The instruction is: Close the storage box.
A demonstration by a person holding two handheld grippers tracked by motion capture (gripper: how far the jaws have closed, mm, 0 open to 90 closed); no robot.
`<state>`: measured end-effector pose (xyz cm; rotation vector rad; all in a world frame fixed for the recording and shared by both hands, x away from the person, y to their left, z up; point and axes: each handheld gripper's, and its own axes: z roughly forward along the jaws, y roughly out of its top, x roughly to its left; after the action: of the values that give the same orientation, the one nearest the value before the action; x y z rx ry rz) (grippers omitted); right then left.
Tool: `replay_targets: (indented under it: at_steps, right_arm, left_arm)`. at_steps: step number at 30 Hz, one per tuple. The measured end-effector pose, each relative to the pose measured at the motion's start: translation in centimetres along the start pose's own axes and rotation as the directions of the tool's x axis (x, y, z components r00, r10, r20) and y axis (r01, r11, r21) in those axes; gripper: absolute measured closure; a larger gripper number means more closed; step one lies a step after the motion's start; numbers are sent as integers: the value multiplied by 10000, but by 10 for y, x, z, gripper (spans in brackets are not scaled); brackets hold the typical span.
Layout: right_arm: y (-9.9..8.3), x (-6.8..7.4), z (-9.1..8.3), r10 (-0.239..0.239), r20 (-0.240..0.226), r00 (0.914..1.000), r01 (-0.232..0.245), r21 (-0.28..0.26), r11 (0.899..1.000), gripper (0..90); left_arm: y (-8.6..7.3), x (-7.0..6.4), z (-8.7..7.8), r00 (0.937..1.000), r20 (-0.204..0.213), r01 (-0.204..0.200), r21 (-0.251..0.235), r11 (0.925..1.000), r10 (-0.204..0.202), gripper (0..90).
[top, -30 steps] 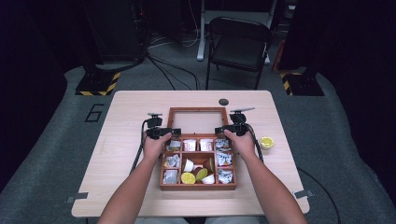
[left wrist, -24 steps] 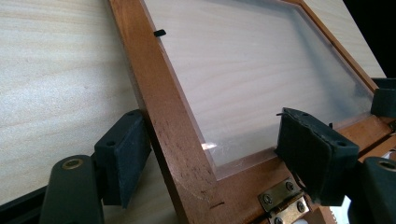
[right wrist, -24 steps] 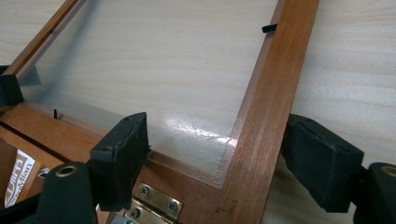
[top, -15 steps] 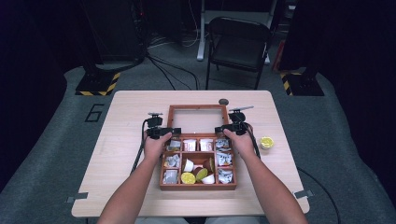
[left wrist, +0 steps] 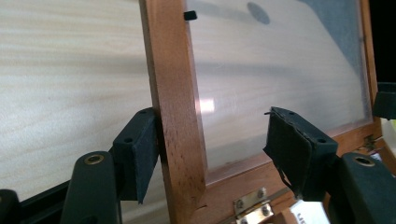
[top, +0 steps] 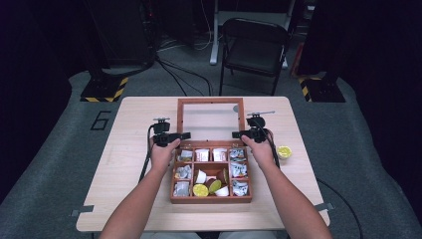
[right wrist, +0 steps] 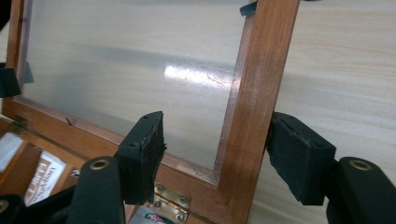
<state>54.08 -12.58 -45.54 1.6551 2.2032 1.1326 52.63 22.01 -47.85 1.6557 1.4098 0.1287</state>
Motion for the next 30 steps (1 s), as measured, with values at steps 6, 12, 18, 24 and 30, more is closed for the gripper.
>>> replay_targets:
  at_steps: [6,12,18,24,30]
  right_arm:
    - [0,8,-14,-407,55,9992,408,-314,9987,371]
    - [-2,15,-30,-806,29,9967,806,-699,9943,369]
    - [-1,20,-47,-817,-191,9965,789,-1192,9897,375]
    - [-3,26,-58,-1054,-98,9944,1032,-1338,9856,399]
    - [-5,29,-71,-1171,-302,9927,1112,-1523,9821,413]
  left_arm:
    - [2,-9,-12,9994,-15,-340,-289,9990,339,359]
    - [2,-18,-23,9952,-6,-977,-336,9947,977,359]
    - [7,-24,-40,9918,204,-1237,-867,9885,1259,370]
    - [9,-31,-54,9885,309,-1437,-1186,9825,1483,385]
    - [7,-40,-65,9803,227,-1931,-1042,9756,1964,376]
